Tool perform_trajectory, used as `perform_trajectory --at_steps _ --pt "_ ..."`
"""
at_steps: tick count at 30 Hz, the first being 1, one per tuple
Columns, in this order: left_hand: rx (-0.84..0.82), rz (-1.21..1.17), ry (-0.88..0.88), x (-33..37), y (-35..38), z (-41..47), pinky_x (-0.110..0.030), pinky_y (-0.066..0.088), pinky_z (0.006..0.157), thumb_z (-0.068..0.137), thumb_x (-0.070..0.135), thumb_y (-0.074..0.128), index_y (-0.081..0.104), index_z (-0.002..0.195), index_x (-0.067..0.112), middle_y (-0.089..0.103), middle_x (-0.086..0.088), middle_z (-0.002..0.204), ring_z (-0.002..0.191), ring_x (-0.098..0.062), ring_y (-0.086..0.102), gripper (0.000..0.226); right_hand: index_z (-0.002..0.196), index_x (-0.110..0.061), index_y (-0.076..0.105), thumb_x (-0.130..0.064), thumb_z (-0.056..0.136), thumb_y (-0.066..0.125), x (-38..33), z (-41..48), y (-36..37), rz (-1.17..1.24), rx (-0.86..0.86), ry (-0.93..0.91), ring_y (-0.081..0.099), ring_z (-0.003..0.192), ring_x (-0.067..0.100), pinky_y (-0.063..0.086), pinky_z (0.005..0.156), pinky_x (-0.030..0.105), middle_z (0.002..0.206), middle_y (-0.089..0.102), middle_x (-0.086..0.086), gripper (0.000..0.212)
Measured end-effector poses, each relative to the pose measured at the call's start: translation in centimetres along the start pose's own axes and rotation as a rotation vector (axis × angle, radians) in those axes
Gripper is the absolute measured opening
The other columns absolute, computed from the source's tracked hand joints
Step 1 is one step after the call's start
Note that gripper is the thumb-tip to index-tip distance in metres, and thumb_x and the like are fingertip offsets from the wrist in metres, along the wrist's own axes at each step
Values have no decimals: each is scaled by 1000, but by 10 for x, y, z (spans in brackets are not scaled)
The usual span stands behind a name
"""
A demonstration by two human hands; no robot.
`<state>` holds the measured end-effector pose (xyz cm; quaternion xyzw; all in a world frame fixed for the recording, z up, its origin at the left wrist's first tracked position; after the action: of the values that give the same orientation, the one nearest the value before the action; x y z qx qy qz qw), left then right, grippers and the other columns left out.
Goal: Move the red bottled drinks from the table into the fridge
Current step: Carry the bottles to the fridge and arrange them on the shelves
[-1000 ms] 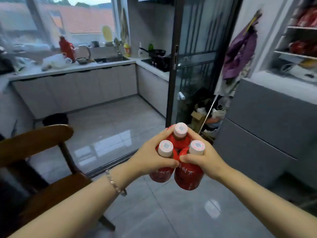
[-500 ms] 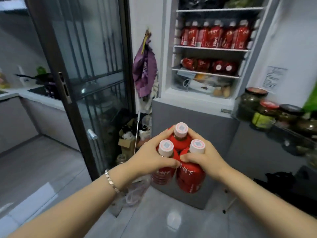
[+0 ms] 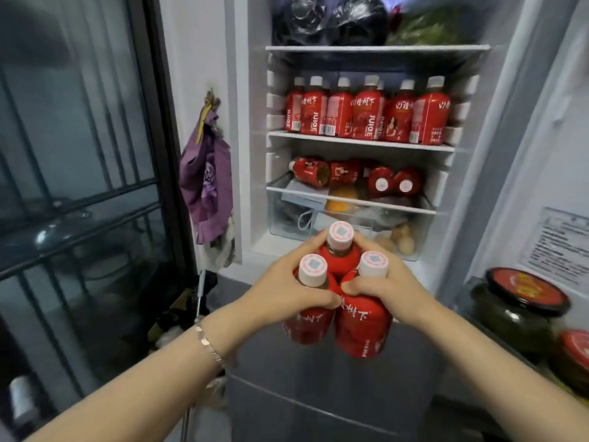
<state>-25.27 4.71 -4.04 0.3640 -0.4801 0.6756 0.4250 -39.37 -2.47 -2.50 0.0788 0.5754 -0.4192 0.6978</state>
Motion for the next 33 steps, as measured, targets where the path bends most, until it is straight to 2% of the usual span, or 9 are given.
perform_trajectory --at_steps 5,8,11,16,20,23,26,30,33 --pt "-95 29 74 -27 -38 100 -30 46 98 58 17 76 38 137 49 61 17 124 113 -3 58 94 115 -36 55 -5 57 64 27 86 -22 18 137 -19 65 86 -6 46 72 7 92 70 -24 66" --pt "-134 26 55 -31 -67 164 -30 46 98 57 17 75 38 138 49 64 20 119 111 -2 59 94 123 -24 56 -4 58 63 36 144 -40 28 190 -7 66 86 1 49 73 13 95 72 -13 68" --pt "-252 5 45 -29 -91 237 -38 47 99 54 20 77 46 132 48 66 15 116 110 -9 61 88 116 -26 62 -6 62 62 43 201 -65 63 287 16 67 94 15 55 80 25 104 72 0 58" --pt "-386 -2 -119 -36 -96 304 -43 51 94 49 28 78 63 116 35 72 1 107 101 -20 67 69 97 -42 69 -6 69 59 53 241 -84 34 279 96 68 94 8 53 78 21 103 73 -9 47" --pt "-472 -37 -207 -40 -96 337 -33 57 78 67 17 74 60 119 31 72 -3 104 93 -20 69 56 101 -42 69 -14 66 62 67 263 -105 10 282 192 68 97 16 53 89 36 103 73 -6 46" --pt "-517 -55 -209 -42 -91 344 -40 54 88 60 20 73 58 120 36 72 -3 106 99 -23 68 63 87 -37 73 -2 73 60 68 268 -115 -16 273 241 70 83 10 55 77 25 90 75 -7 39" --pt "-483 -80 -215 -46 -83 350 -42 53 90 60 21 73 59 117 36 72 -4 106 100 -24 68 60 86 -33 72 -3 74 60 69 269 -124 -57 319 309 69 76 10 54 68 20 84 74 -6 35" --pt "-288 -197 -264 -51 -68 355 -36 56 80 71 12 72 63 106 22 73 -7 98 88 -22 69 37 103 -10 67 -12 72 69 83 268 -137 -137 612 360 59 69 8 44 56 9 81 67 0 31" --pt "-176 -269 -300 -55 -59 353 -29 56 64 73 9 71 65 97 18 73 -7 87 75 -19 69 27 114 -17 64 -15 66 74 99 260 -140 -100 722 351 59 76 7 48 75 23 83 65 -6 49"
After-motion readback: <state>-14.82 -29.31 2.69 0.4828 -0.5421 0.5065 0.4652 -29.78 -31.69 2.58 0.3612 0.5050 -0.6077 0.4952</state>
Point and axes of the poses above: each hand's wrist, its own z-axis towards the middle knuckle, its own y-axis out of the palm, x = y × z, the point moved 3 cm from there along z, towards the middle knuckle
